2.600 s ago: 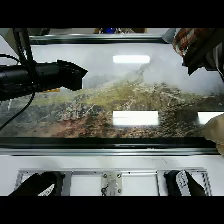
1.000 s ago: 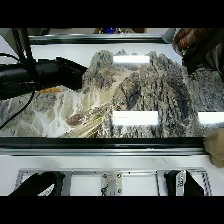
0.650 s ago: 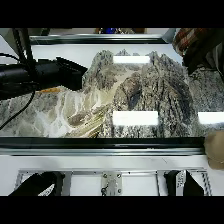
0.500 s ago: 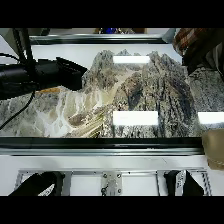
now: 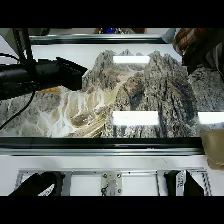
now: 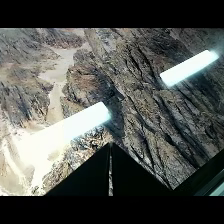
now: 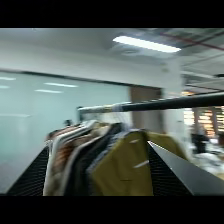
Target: Fold the clothes and pants, and hang the long-sleeved shirts on hangers.
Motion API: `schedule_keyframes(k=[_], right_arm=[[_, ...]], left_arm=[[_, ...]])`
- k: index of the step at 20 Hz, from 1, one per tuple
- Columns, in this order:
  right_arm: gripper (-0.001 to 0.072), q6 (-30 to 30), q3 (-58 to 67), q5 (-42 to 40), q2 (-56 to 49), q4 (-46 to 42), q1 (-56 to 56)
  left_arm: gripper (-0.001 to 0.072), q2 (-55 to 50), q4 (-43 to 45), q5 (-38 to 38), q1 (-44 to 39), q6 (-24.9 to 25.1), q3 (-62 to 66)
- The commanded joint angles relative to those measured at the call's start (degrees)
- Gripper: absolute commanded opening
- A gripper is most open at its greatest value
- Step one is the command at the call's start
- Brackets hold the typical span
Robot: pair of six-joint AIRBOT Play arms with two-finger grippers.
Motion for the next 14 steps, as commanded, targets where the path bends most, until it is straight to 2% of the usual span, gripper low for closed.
schedule_keyframes(k=[1, 5, 7, 11, 14], right_arm=[[0.0658, 9.6, 0.0, 24.7, -3.6, -10.3, 3.2], [0.0658, 11.6, 0.0, 24.6, -4.8, -31.7, 22.1], [0.0658, 16.2, 0.0, 23.7, -6.6, -39.0, 34.6], [0.0658, 24.2, 0.0, 23.8, -13.7, -48.9, 57.7], [0.0658, 25.0, 0.0, 23.8, -19.9, -49.6, 69.0]], left_arm=[[0.0018, 0.0, 0.0, 0.0, 0.0, -0.1, 0.1], [0.0017, -0.1, 0.0, 0.0, 0.0, -0.1, -0.1], [0.0018, -0.8, 0.0, 0.0, 0.0, -0.1, -0.1], [0.0018, -3.8, -0.1, -1.6, 0.0, -0.1, -0.1], [0.0017, -5.7, -0.1, -1.7, 0.0, -0.1, -0.1]])
